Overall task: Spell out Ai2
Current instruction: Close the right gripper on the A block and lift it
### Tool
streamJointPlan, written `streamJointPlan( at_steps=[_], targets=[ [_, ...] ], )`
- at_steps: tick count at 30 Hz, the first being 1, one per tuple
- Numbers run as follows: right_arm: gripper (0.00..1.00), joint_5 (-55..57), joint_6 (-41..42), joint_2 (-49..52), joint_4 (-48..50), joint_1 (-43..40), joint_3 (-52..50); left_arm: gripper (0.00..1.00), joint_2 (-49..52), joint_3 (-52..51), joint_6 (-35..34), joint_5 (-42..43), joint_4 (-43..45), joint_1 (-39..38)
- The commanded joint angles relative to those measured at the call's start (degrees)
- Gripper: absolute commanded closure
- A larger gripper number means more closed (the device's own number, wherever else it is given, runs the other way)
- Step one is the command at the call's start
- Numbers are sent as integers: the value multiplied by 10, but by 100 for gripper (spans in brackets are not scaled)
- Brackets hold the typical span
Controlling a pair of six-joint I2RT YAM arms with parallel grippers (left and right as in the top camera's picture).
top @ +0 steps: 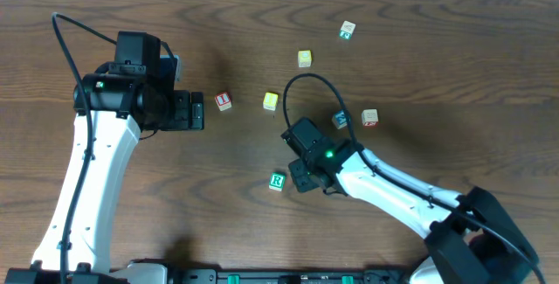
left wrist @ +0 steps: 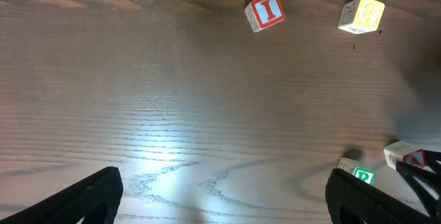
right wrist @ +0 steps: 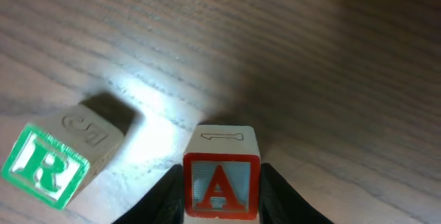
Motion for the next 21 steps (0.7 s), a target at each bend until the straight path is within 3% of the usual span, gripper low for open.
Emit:
streamJointPlan(
  at_steps=[1,11,21],
  targets=[
    [71,5,10,1,3,-13,-1,5,0,-2,-3,0,2,0],
    [72,-6,31,5,42,-38,18,4,0,-2,-3,0,3,0],
    [75,5,24,75,15,-54,141,5,0,-2,-3,0,14,0]
  ],
)
